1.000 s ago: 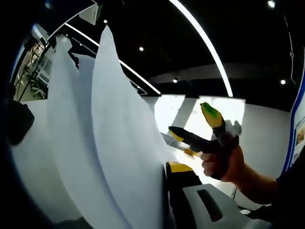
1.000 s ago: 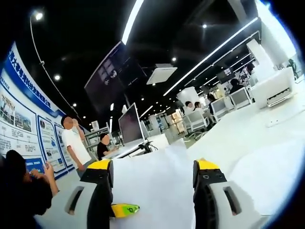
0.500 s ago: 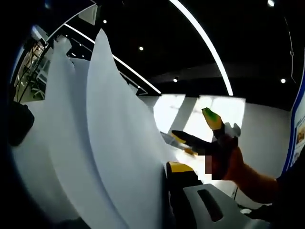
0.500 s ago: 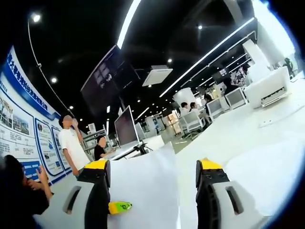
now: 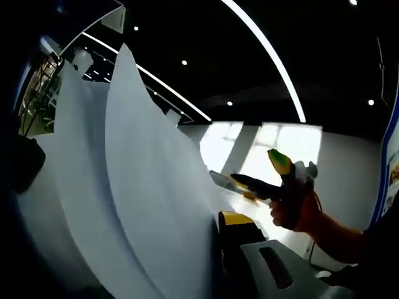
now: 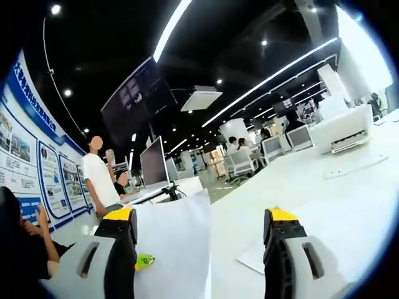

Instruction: Organize the stack of printing papers by aligning and flattening the scattered papers on the table

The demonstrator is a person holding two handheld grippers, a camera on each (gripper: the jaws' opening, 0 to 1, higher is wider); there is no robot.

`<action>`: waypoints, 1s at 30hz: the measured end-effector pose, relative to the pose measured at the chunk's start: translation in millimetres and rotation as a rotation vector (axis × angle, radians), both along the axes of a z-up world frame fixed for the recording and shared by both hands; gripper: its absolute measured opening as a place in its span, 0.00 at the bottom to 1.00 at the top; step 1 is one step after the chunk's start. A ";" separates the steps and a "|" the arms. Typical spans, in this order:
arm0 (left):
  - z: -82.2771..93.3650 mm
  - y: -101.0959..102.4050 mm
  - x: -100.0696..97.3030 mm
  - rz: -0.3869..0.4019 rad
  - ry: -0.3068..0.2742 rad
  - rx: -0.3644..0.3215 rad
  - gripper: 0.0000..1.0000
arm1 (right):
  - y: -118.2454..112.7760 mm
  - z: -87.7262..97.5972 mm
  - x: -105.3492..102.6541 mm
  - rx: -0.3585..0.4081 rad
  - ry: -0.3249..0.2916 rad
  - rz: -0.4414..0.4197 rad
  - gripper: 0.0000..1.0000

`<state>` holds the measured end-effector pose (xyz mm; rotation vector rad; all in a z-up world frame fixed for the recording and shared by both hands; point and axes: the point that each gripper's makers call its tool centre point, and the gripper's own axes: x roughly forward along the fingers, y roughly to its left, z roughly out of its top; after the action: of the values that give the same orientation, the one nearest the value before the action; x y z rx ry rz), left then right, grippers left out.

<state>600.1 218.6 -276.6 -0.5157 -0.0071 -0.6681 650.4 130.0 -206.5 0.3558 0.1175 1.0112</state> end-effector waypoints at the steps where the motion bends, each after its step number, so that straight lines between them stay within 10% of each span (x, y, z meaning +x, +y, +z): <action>1: -0.1 0.0 0.1 0.001 0.000 0.001 0.11 | -1.0 -0.9 -0.2 -0.004 0.003 0.000 0.80; 30: -1.7 0.2 1.7 0.003 0.011 -0.001 0.12 | -59.3 -18.9 19.2 -0.043 0.021 -0.116 0.81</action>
<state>601.8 218.8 -278.3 -0.5200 0.0028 -0.6626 669.6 70.7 -225.4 0.3298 0.1359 0.8895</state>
